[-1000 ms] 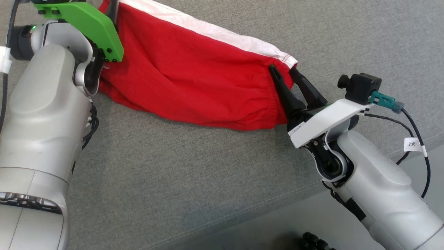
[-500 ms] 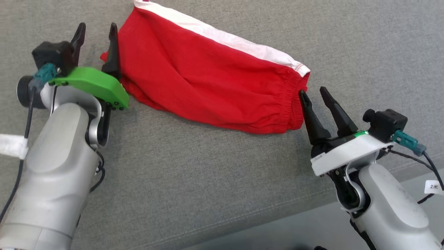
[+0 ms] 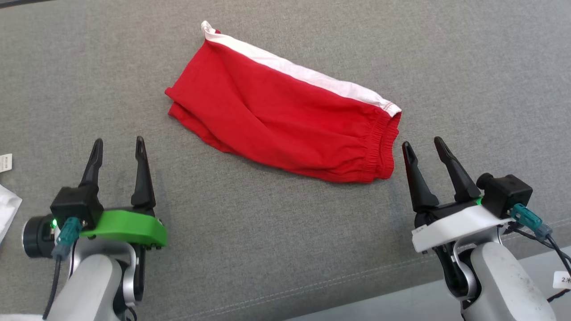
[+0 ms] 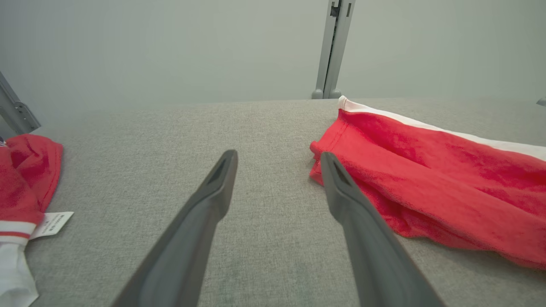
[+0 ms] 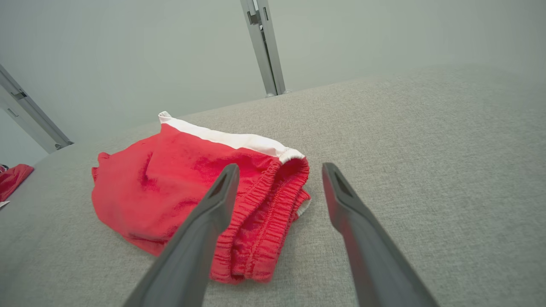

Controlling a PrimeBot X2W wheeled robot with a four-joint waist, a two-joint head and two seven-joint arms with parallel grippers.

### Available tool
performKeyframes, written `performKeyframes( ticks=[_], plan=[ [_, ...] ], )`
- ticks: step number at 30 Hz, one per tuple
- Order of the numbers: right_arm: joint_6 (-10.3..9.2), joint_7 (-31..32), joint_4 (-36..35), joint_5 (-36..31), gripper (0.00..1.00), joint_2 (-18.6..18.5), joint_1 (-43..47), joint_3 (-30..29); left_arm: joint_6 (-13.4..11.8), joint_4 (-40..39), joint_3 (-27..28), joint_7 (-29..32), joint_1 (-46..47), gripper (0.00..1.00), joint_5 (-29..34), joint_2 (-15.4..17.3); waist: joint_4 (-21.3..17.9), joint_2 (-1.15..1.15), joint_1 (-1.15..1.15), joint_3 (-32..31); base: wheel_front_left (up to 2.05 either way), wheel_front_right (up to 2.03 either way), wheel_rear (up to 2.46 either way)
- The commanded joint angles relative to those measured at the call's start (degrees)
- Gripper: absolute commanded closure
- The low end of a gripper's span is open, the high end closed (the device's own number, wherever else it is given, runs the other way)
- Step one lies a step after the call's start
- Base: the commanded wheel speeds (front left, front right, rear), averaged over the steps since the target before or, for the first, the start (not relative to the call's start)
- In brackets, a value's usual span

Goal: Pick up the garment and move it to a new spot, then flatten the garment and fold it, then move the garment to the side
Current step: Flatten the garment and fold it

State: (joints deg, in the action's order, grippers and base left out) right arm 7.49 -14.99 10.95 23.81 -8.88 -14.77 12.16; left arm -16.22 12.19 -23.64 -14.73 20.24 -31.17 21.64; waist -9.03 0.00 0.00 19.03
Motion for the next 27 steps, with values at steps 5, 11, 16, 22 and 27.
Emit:
performKeyframes(
  ticks=[5,11,16,22,27],
  plan=[
    [0.0,-0.1,-0.8,-4.5,0.0,-0.1,5.0,-2.2,-3.6,-6.0,-1.1,1.7,-8.2,0.0,1.4,2.1,1.7,0.0,0.0,-5.4,0.0,0.0,0.0],
    [0.0,1.2,-2.4,-6.5,0.0,0.2,9.4,-3.2,-5.5,-8.0,-1.4,2.5,-12.8,0.0,1.0,2.6,2.2,0.0,0.0,-8.8,0.0,0.0,0.0],
    [0.0,2.4,-4.0,-7.9,0.0,0.6,12.1,-4.2,-5.6,-8.8,-1.5,2.9,-14.6,0.0,0.4,3.1,2.5,0.0,0.0,-10.5,0.0,0.0,0.0],
    [0.0,4.0,-6.0,-7.7,0.0,1.5,14.1,-5.0,-5.4,-9.7,-1.7,4.0,-15.1,0.0,0.1,4.1,2.4,0.0,0.0,-11.6,0.0,0.0,0.0],
    [0.0,4.6,-6.7,-7.8,0.0,1.8,14.5,-5.3,-4.9,-9.6,-2.4,5.2,-13.6,0.0,0.2,4.4,2.4,0.0,0.0,-11.8,0.0,0.0,0.0]
  ],
)
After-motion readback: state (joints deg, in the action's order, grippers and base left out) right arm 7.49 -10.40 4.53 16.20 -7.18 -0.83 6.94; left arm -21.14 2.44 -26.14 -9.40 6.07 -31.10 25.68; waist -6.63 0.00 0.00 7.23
